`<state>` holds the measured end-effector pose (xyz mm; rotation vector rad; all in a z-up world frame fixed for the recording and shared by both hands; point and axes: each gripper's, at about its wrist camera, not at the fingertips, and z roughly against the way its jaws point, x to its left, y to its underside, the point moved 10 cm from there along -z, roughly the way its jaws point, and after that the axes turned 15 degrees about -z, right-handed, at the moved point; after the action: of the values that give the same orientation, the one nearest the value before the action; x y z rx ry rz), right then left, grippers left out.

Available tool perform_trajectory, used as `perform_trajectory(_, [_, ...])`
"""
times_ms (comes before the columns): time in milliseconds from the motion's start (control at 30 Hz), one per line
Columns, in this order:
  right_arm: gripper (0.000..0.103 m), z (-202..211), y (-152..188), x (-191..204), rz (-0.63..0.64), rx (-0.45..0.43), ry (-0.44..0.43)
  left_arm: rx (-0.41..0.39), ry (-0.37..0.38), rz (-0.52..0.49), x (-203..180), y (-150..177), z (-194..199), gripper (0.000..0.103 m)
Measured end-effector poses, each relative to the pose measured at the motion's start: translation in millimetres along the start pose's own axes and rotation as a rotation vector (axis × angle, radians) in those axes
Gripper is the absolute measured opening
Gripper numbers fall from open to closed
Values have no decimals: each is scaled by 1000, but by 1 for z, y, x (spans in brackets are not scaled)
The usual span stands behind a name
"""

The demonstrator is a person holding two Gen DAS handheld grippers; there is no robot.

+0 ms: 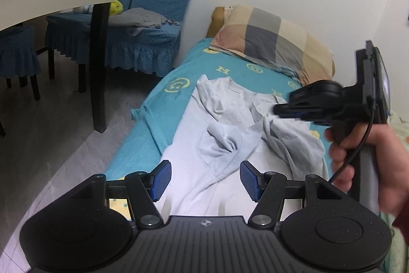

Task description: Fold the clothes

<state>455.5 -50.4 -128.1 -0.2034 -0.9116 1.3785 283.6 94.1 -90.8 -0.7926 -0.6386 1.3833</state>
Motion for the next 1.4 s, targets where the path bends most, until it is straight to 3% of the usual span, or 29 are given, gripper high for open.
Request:
perform_trajectory(67, [49,-13,16,26,71,27,-19,-4,-5,30,8,-1,1,62])
perform_trajectory(133, [50,-29,33,41,138,45,5,-4,-4,60,15,0,1,62])
perform_trajectory(233, [50,-54,51,42,235,57,113,4,4,87,22,3,0,62])
perform_trajectory(300, [46,-60,54,36,278,24,180,9,9,106,27,6,-1,62])
perform_trajectory(367, [11,-56,51,27,260,-12,228,10,15,108,27,7,-1,61])
perform_trajectory(533, [9,-4,32,-4,121,-133,232,2,27,111,26,7,3,61])
perform_trajectory(600, [9,11,33,-29,19,-134,222,-1,28,113,25,6,4,61])
perform_trajectory(700, [10,16,52,-66,-100,-65,213,2,30,108,22,6,6,61])
perform_trajectory(800, [12,17,64,-80,-186,1,144,7,30,97,19,7,6,61])
perform_trajectory(900, [15,27,48,-70,-176,-35,100,8,31,97,18,6,5,61])
perform_trajectory(1000, [29,26,22,-57,-139,-70,87,14,34,93,16,6,3,61])
perform_trajectory(1067, [47,14,3,-49,-112,-91,90,23,35,88,15,8,-1,61])
perform_trajectory(1233, [47,-31,-36,-32,-16,-119,131,41,36,78,14,12,-9,61])
perform_trajectory(1300, [43,-45,-38,-27,56,-115,177,46,39,79,14,14,-11,61])
perform_trajectory(1367, [8,-51,-41,-20,115,-132,206,50,40,76,13,16,-13,61])
perform_trajectory(1400, [8,-47,-43,-17,129,-159,202,51,43,76,12,16,-13,61])
